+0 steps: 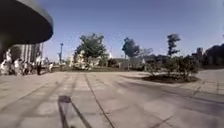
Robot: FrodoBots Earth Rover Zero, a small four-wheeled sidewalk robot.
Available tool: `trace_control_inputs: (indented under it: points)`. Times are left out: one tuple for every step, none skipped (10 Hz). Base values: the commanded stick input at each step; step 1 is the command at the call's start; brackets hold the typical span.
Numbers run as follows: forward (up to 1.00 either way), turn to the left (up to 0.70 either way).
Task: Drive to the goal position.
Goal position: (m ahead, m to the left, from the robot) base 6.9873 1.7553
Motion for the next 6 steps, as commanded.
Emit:
trace_control_inputs:
  points:
    - [0.70,0.00]
    - [0.70,0.00]
    - [0.70,0.00]
    - [0.70,0.00]
    - [0.70,0.00]
    - [0.70,0.00]
